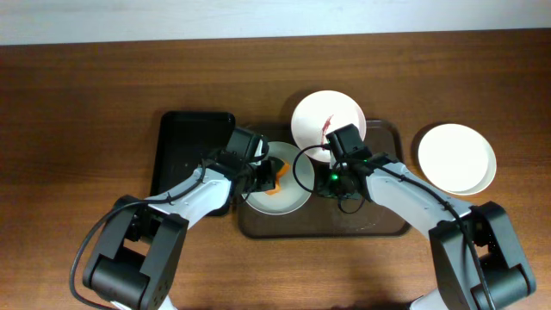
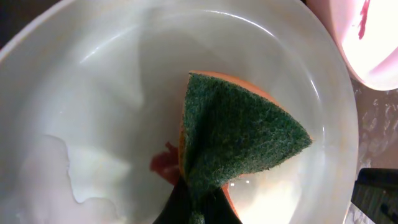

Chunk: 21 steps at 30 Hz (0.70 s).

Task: Clean dirty plates on tray and stack at the side
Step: 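Scrub the white plate's stain with the sponge while the right gripper holds it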

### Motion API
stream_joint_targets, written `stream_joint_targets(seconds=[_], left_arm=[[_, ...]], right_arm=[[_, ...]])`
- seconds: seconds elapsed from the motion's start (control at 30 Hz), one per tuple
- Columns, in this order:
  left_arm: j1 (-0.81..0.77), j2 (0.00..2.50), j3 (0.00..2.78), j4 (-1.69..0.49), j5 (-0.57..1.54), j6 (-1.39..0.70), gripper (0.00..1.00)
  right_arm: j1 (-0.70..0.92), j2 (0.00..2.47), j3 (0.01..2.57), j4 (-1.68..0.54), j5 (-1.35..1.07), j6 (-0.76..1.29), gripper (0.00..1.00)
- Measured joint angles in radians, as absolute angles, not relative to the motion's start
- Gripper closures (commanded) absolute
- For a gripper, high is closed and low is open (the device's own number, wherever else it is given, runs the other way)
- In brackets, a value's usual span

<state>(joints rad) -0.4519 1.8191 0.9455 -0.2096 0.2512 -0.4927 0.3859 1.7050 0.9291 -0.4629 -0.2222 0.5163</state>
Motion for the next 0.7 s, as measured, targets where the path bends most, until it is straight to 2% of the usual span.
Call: stream_joint_targets(seconds=[0.4,0.7], left_arm=[[-0.452,1.816,0.945,-0.213,0.235,-0.493,1.0],[-0.452,1.816,0.946,-0.217,0.235,-0.493,1.0]], right_arm=[[0.386,1.706,0.929,-0.438,-0.378,0.496,0.73],[0.386,1.712,0.929,-0.406,-0.34,0.513,0.74]])
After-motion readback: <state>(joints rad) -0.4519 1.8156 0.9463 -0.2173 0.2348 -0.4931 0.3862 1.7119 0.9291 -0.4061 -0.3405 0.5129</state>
